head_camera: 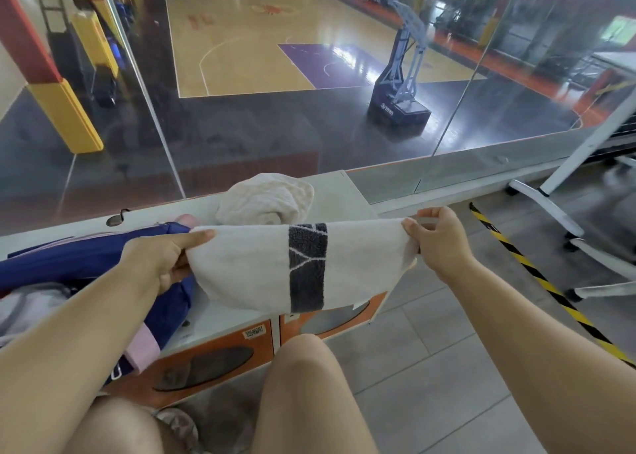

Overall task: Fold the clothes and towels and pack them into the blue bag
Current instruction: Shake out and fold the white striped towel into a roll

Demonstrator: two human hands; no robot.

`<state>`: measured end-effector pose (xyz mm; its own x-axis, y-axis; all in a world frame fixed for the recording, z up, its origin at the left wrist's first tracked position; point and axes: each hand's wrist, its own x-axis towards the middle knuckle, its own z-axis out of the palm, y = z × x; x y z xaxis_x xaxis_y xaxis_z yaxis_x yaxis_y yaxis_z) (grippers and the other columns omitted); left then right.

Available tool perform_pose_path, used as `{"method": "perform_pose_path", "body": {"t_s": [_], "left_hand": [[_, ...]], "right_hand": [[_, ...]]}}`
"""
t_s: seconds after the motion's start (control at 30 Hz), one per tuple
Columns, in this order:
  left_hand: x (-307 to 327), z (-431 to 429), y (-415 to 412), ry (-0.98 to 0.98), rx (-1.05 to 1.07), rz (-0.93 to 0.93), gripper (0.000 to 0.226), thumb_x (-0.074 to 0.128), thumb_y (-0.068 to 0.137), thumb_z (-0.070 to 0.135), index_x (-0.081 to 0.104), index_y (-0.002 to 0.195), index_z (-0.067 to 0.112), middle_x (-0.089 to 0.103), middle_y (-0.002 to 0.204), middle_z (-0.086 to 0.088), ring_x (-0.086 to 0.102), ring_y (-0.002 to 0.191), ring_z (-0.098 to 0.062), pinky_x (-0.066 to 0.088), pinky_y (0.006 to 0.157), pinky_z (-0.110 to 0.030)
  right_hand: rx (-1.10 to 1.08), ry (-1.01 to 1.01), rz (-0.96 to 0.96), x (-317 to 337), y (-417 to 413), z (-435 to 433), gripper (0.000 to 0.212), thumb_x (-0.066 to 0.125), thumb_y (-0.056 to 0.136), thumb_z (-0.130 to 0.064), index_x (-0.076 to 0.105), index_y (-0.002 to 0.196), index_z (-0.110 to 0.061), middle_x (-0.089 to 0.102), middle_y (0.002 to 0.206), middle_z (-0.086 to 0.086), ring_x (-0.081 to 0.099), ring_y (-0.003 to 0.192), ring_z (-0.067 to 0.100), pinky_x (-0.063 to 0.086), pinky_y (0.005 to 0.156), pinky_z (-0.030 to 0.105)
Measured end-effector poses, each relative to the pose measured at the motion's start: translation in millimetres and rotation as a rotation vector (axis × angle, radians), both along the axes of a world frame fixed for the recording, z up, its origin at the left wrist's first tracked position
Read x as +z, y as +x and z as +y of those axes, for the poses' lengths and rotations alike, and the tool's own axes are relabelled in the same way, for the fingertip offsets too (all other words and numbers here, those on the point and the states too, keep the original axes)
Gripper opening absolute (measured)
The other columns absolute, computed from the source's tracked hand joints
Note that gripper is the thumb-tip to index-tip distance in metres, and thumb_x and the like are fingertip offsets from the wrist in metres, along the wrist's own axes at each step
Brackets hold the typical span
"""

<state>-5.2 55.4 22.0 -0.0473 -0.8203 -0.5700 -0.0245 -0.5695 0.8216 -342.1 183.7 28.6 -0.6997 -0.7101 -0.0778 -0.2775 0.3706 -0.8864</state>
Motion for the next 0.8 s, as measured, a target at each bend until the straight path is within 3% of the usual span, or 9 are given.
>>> {"method": "perform_pose_path", "body": {"t_s": [0.07, 0.13, 0.27, 0.4, 0.53, 0.6, 0.7, 0.8], "left_hand": [[1.8, 0.5, 2.4, -0.094, 0.051, -0.028, 0.023, 0.073, 0.077, 0.014, 0.057, 0.094, 0.01, 0.063, 0.084, -0.009, 0.059, 0.072, -0.022, 0.051, 0.077, -0.04], [5.8, 3.1, 4.4, -0.256, 0.094, -0.064, 0.025, 0.077, 0.074, 0.015, 0.052, 0.08, 0.018, 0.061, 0.093, -0.012, 0.061, 0.078, -0.027, 0.056, 0.076, -0.044], [12.6, 15.6, 4.6, -0.424, -0.112, -0.141, 0.007, 0.069, 0.082, 0.013, 0.066, 0.088, 0.016, 0.066, 0.101, -0.009, 0.061, 0.088, -0.026, 0.055, 0.081, -0.044], [-0.6, 25.4, 13.9, -0.472, -0.304, -0.29, 0.023, 0.074, 0.075, 0.008, 0.068, 0.095, 0.02, 0.068, 0.1, -0.009, 0.062, 0.086, -0.019, 0.055, 0.081, -0.035], [-19.7, 30.0, 15.8, -0.555, -0.525, -0.579, 0.05, 0.081, 0.065, 0.004, 0.066, 0.112, 0.01, 0.067, 0.087, -0.003, 0.059, 0.079, -0.005, 0.044, 0.078, -0.023], [-29.2, 26.0, 13.3, -0.588, -0.603, -0.669, 0.046, 0.081, 0.066, 0.009, 0.068, 0.111, 0.013, 0.067, 0.086, 0.0, 0.06, 0.079, -0.007, 0.043, 0.076, -0.023], [-44.8, 14.3, 6.1, -0.624, -0.722, -0.745, 0.022, 0.074, 0.076, 0.019, 0.073, 0.098, 0.02, 0.068, 0.08, 0.007, 0.061, 0.079, -0.012, 0.045, 0.075, -0.031], [-60.7, -2.9, -3.1, -0.645, -0.806, -0.797, 0.009, 0.065, 0.085, 0.026, 0.07, 0.091, 0.02, 0.063, 0.083, 0.005, 0.056, 0.077, -0.011, 0.044, 0.074, -0.031]], "right_hand": [[0.011, -0.004, -0.013, -2.1, 0.4, 5.0, 0.024, 0.068, 0.085, -0.024, 0.051, 0.101, -0.02, 0.062, 0.094, 0.004, 0.061, 0.092, 0.025, 0.054, 0.086, 0.048], [0.019, -0.01, -0.031, -4.0, 0.0, 8.6, 0.015, 0.07, 0.083, -0.025, 0.056, 0.09, -0.024, 0.066, 0.095, 0.01, 0.062, 0.087, 0.027, 0.054, 0.083, 0.05], [0.034, -0.017, -0.071, -7.7, -2.3, 15.5, 0.003, 0.068, 0.085, -0.021, 0.067, 0.086, -0.023, 0.068, 0.089, 0.01, 0.063, 0.087, 0.032, 0.054, 0.085, 0.05], [0.159, 0.051, -0.14, -17.9, -6.1, 30.9, 0.035, 0.07, 0.082, -0.009, 0.065, 0.117, -0.008, 0.068, 0.095, 0.011, 0.065, 0.092, 0.028, 0.053, 0.089, 0.039], [0.313, 0.268, -0.021, -34.5, -9.5, 40.6, 0.061, 0.081, 0.067, -0.001, 0.06, 0.124, -0.012, 0.066, 0.104, 0.006, 0.062, 0.092, 0.019, 0.046, 0.082, 0.026], [0.334, 0.327, 0.087, -44.1, -11.6, 39.3, 0.052, 0.082, 0.067, -0.004, 0.066, 0.116, -0.014, 0.066, 0.094, -0.001, 0.061, 0.089, 0.016, 0.042, 0.08, 0.024], [0.385, 0.38, 0.175, -55.9, -20.1, 28.5, 0.016, 0.078, 0.075, -0.012, 0.073, 0.088, -0.02, 0.063, 0.076, -0.009, 0.057, 0.076, 0.013, 0.04, 0.065, 0.022], [0.421, 0.474, 0.258, -67.6, -35.3, 5.8, 0.008, 0.073, 0.08, -0.019, 0.066, 0.08, -0.014, 0.051, 0.082, -0.007, 0.05, 0.076, 0.016, 0.038, 0.063, 0.024]]}}
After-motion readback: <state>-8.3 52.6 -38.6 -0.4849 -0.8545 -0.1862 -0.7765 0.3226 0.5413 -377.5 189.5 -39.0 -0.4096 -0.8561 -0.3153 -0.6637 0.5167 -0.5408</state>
